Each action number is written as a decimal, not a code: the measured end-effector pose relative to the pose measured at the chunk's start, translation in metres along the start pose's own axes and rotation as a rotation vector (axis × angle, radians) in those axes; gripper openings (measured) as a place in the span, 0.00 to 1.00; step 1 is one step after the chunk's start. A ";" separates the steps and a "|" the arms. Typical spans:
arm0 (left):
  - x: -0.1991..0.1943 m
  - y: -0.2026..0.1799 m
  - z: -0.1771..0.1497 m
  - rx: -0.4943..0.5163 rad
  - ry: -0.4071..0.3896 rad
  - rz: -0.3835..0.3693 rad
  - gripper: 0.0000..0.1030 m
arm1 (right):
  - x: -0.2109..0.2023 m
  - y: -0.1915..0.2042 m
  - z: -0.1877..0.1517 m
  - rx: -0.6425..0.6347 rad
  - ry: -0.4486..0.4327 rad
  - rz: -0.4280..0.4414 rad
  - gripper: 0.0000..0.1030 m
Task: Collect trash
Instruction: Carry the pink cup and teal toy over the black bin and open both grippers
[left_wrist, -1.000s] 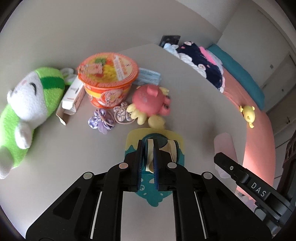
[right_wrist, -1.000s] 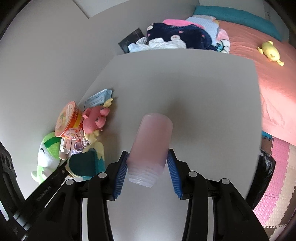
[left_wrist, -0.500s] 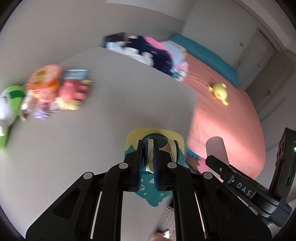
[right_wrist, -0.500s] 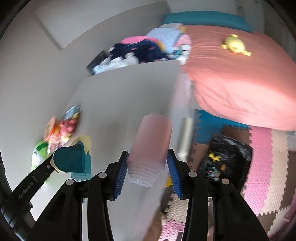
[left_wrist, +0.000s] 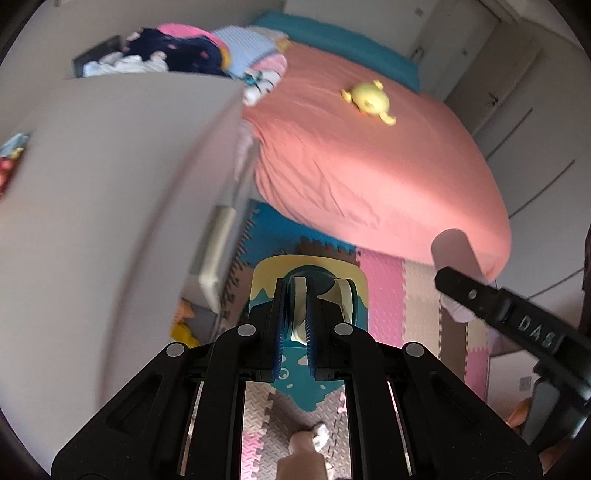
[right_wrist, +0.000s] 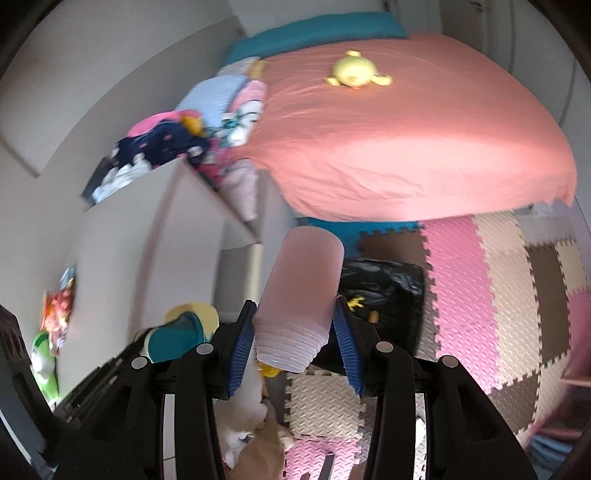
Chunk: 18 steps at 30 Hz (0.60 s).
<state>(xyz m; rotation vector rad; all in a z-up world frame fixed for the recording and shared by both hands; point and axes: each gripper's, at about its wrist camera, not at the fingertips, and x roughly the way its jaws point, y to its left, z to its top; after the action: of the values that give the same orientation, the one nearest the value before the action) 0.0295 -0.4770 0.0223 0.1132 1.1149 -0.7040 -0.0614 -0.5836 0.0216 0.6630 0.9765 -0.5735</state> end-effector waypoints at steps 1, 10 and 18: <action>0.007 -0.004 0.001 0.005 0.012 -0.002 0.09 | 0.005 -0.004 0.002 0.003 0.017 -0.010 0.48; 0.046 -0.034 0.001 0.080 0.037 0.037 0.93 | 0.030 -0.049 0.013 0.091 0.051 -0.045 0.75; 0.039 -0.028 0.002 0.080 0.023 0.049 0.93 | 0.034 -0.037 0.009 0.080 0.054 -0.028 0.75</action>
<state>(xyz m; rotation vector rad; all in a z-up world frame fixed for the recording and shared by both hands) 0.0246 -0.5176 -0.0026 0.2168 1.1028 -0.7050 -0.0670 -0.6198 -0.0135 0.7403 1.0190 -0.6250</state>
